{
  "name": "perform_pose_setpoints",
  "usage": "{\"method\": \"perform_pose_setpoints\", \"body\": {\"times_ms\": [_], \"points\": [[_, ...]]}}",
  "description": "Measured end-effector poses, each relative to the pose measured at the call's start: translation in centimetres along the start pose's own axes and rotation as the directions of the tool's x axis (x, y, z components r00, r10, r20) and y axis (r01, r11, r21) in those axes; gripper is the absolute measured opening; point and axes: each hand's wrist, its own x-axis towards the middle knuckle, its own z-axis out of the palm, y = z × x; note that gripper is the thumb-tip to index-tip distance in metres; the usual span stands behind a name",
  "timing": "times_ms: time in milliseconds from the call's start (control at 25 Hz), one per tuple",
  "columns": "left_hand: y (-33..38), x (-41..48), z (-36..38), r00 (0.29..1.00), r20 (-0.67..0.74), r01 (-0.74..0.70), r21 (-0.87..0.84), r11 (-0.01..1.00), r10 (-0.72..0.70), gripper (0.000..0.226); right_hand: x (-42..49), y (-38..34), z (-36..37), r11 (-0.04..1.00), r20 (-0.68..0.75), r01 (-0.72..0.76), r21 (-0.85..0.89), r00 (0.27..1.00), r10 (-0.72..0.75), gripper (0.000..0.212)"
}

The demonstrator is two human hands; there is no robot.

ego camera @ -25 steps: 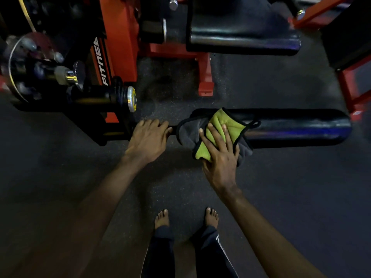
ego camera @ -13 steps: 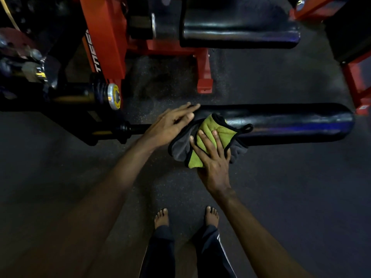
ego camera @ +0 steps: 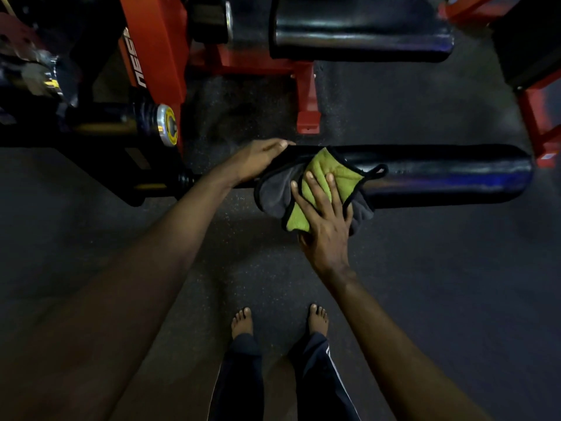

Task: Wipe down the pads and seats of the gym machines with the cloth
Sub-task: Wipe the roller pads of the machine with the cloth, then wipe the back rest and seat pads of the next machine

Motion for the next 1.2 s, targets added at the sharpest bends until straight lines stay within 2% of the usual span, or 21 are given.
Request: {"method": "perform_pose_setpoints", "body": {"times_ms": [80,200,400,560,680,800,880,920,1000,1040,1080,1120,1200], "points": [[0.1,0.0,-0.3,0.999,0.016,0.037,-0.005,0.999,-0.037,0.037,-1.5,0.7,0.5,1.0,0.013,0.031,-0.007,0.999,-0.03,0.102],[0.5,-0.5,-0.3,0.995,0.093,0.014,0.067,0.998,-0.02,0.049,-3.2,1.8,1.6,0.998,0.007,0.046,-0.033,0.999,-0.046,0.104],[0.3,0.1,0.4,0.999,0.042,0.012,0.005,1.0,-0.012,0.041,-2.5,1.6,1.2,0.999,0.027,0.049,-0.019,0.998,-0.048,0.106],[0.6,-0.7,0.7,0.997,0.044,0.058,0.037,0.998,-0.06,0.046,0.5,1.6,-1.8,0.992,-0.014,-0.122,0.037,0.992,0.122,0.099],[1.9,-1.5,0.9,0.996,-0.02,0.093,0.069,0.993,-0.092,0.051,1.8,1.0,-3.2,0.988,0.045,-0.157,-0.005,0.986,0.157,0.093],[3.8,-3.7,0.8,0.978,-0.16,0.141,0.038,0.989,-0.134,0.053,1.9,1.3,-4.8,0.981,0.143,-0.181,0.063,0.975,0.171,0.086],[4.8,-5.0,0.2,0.96,-0.251,0.133,0.02,0.991,-0.123,0.051,2.9,1.7,-6.8,0.934,0.142,-0.278,0.224,0.958,0.251,0.076],[6.0,-5.6,-0.1,0.959,-0.266,0.111,0.032,0.993,-0.099,0.049,3.6,1.7,-8.6,0.878,0.12,-0.333,0.342,0.943,0.311,0.069],[9.6,-6.9,-0.7,0.968,-0.247,0.059,0.055,0.997,-0.044,0.045,5.7,1.8,-13.3,0.741,0.096,-0.439,0.508,0.884,0.458,0.042],[11.6,-7.3,-0.8,0.968,-0.248,0.041,0.055,0.998,-0.027,0.043,6.9,2.1,-16.0,0.674,0.133,-0.512,0.533,0.837,0.53,0.025],[13.6,-8.0,-0.8,0.968,-0.252,0.03,0.069,0.997,-0.011,0.041,7.8,2.5,-18.4,0.625,0.191,-0.585,0.518,0.79,0.582,0.021],[15.8,-8.6,-0.6,0.969,-0.245,0.01,0.099,0.995,0.015,0.04,8.6,3.0,-20.9,0.605,0.24,-0.631,0.485,0.762,0.601,0.027],[19.8,-9.2,-0.3,0.974,-0.212,-0.044,0.161,0.986,0.078,0.039,10.1,4.1,-25.8,0.639,0.27,-0.635,0.435,0.769,0.58,0.034]]}}
